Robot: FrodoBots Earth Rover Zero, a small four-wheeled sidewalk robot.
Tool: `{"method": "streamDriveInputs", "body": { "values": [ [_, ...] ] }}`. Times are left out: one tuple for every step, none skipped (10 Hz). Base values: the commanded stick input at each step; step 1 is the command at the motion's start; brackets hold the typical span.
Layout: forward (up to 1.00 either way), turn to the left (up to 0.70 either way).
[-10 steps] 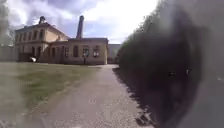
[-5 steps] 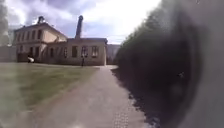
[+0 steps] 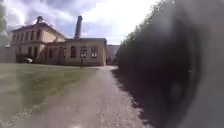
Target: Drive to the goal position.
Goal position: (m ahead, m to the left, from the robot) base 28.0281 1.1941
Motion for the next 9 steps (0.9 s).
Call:
{"method": "streamDriveInputs", "body": {
  "values": [
    [0.70,0.03],
    [0.70,0.03],
    [0.70,0.03],
    [0.70,0.03],
    [0.70,0.03],
    [0.70,0.03],
    [0.70,0.03],
    [0.70,0.03],
    [0.70,0.03]
  ]
}}
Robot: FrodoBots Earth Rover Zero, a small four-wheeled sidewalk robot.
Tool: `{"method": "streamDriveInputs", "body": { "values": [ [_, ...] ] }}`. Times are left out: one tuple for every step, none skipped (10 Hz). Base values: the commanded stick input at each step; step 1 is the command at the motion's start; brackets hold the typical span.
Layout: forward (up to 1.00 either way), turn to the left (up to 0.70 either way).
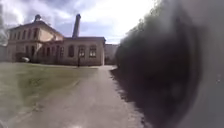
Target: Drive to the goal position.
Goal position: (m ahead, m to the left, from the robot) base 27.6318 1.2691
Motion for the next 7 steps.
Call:
{"method": "streamDriveInputs", "body": {
  "values": [
    [0.70,0.03],
    [0.70,0.03],
    [0.70,0.03],
    [0.70,0.03],
    [0.70,0.03],
    [0.70,0.03],
    [0.70,0.03]
  ]
}}
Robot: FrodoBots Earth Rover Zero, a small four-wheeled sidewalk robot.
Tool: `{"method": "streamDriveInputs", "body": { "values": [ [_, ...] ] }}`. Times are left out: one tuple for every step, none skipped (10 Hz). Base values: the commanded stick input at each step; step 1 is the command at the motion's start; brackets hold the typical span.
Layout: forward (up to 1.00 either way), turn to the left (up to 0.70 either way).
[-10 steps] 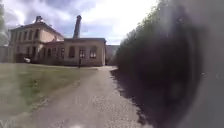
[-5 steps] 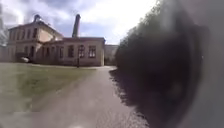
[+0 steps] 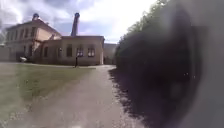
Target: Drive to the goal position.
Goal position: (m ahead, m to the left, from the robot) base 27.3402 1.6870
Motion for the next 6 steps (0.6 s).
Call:
{"method": "streamDriveInputs", "body": {
  "values": [
    [0.70,0.03],
    [0.70,0.03],
    [0.70,0.03],
    [0.70,0.03],
    [0.70,0.03],
    [0.70,0.03]
  ]
}}
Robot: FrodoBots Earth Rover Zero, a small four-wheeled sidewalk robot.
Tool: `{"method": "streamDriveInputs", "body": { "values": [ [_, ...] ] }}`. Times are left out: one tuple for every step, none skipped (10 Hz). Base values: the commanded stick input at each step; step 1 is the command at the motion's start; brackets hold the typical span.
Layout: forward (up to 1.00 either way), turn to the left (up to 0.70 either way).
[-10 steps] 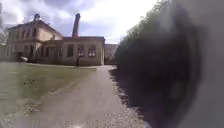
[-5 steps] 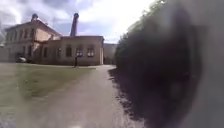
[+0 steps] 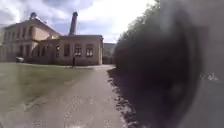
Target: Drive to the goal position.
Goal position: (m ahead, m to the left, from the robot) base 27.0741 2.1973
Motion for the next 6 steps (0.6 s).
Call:
{"method": "streamDriveInputs", "body": {
  "values": [
    [0.70,0.03],
    [0.70,0.03],
    [0.70,0.03],
    [0.70,0.03],
    [0.70,0.03],
    [0.70,0.03]
  ]
}}
